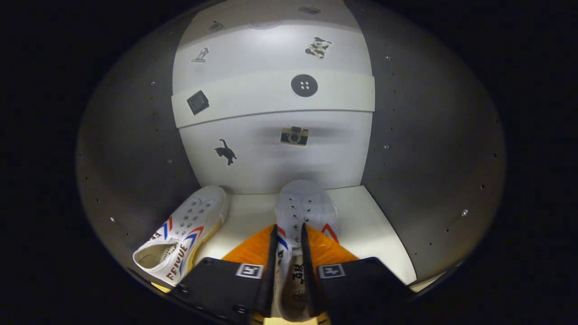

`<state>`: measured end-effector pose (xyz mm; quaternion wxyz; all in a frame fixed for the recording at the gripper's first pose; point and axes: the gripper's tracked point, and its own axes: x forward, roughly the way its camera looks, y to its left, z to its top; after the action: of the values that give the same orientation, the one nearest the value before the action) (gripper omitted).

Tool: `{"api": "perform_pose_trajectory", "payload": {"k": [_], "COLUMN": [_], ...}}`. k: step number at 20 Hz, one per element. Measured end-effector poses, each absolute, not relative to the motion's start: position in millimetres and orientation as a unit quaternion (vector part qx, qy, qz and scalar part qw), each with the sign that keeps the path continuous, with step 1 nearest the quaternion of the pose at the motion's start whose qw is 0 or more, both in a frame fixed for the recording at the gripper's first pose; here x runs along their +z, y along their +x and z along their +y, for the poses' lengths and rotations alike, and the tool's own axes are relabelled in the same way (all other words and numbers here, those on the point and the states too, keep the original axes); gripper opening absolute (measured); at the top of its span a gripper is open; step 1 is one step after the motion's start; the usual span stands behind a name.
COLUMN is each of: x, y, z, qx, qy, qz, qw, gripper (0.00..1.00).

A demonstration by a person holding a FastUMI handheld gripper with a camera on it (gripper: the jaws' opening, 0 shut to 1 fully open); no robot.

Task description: Open the shoe cabinet door, grab the shoes and put them into the shoe cabinet, then close the shoe cabinet door.

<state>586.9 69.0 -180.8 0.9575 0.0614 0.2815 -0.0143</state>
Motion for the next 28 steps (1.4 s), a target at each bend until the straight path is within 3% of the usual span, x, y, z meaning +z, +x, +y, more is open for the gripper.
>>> {"api": "perform_pose_trajectory", "payload": {"k": [2,6,7,17,28], "x": [-171,-154,-145,-66,-63], "y": [584,558,547,368,142], "z": [67,76,79,126,96], "qx": [-0.019,-0.002,-0.001,0.05,0.058], "qy": [0.049,0.024,0.023,0.034,0.067], "qz": [0.266,0.241,0.229,0.099,0.088], "qw": [0.963,0.97,0.973,0.993,0.992], "gripper": [0.41,0.93,0.98,1.0,0.99]}}
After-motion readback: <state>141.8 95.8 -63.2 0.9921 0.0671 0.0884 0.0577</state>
